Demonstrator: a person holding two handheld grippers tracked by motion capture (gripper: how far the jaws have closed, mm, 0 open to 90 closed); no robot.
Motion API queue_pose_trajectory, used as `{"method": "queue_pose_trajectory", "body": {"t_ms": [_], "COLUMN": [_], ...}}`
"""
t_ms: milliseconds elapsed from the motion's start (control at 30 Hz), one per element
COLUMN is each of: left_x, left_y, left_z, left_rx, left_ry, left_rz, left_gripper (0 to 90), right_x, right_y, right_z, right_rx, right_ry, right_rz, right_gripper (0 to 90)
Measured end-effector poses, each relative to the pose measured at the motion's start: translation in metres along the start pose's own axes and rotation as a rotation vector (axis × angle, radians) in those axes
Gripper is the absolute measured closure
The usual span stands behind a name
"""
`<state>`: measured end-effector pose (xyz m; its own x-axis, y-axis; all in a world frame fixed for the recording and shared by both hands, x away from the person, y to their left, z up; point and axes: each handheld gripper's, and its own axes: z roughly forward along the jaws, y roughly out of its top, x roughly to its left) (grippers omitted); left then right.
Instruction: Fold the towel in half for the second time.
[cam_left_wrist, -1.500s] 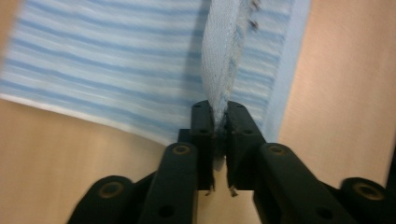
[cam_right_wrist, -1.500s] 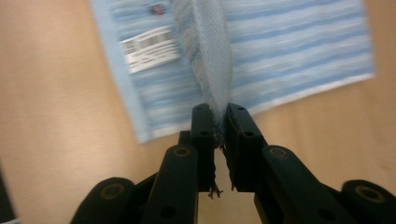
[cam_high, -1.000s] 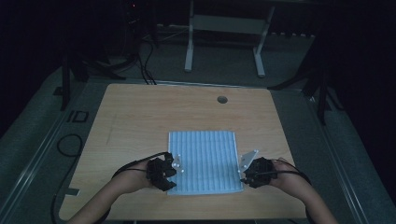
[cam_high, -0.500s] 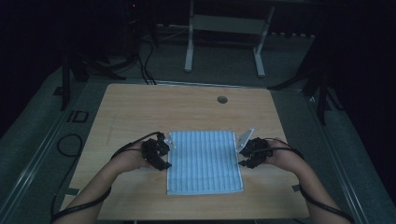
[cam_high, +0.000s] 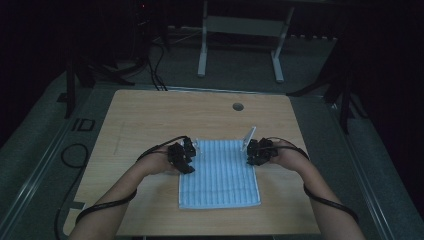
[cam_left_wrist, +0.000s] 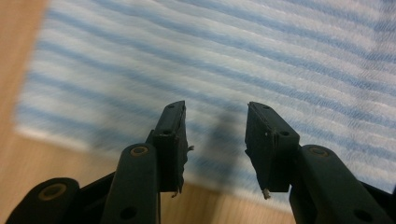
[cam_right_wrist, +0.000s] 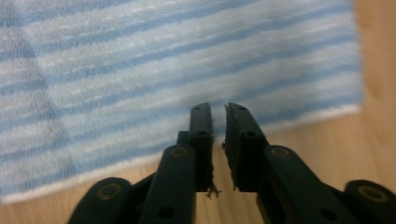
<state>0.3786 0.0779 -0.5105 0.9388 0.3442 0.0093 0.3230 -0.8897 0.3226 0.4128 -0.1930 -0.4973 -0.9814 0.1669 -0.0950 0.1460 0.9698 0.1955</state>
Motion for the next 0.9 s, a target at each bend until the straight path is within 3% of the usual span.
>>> {"method": "queue_pose_trajectory", "body": {"t_ms": [167, 267, 433, 600, 800, 900], "left_x": [-0.002, -0.004, -0.011, -0.026, -0.049, -0.055], "left_y": [-0.006, -0.010, -0.012, -0.016, -0.019, -0.020], "left_z": [0.008, 0.008, 0.007, 0.007, 0.004, 0.004], "left_rx": [0.003, 0.004, 0.003, -0.010, 0.013, 0.018], "left_ry": [-0.022, -0.032, -0.036, -0.040, -0.052, -0.057], "left_rz": [-0.011, -0.026, -0.013, -0.004, 0.028, 0.042], "left_gripper": [58.5, 58.4, 57.7, 57.0, 56.6, 56.6], "right_x": [0.011, 0.013, 0.022, 0.037, 0.053, 0.060], "right_y": [-0.001, -0.004, -0.008, -0.014, -0.016, -0.017], "right_z": [0.016, 0.016, 0.015, 0.012, 0.010, 0.009], "right_rx": [0.038, 0.021, 0.014, 0.013, 0.030, 0.035], "right_ry": [0.014, 0.035, 0.042, 0.054, 0.067, 0.085], "right_rz": [-0.028, -0.003, -0.012, -0.033, -0.053, -0.063], "right_gripper": [80.4, 79.7, 79.5, 79.2, 78.8, 78.6]}}
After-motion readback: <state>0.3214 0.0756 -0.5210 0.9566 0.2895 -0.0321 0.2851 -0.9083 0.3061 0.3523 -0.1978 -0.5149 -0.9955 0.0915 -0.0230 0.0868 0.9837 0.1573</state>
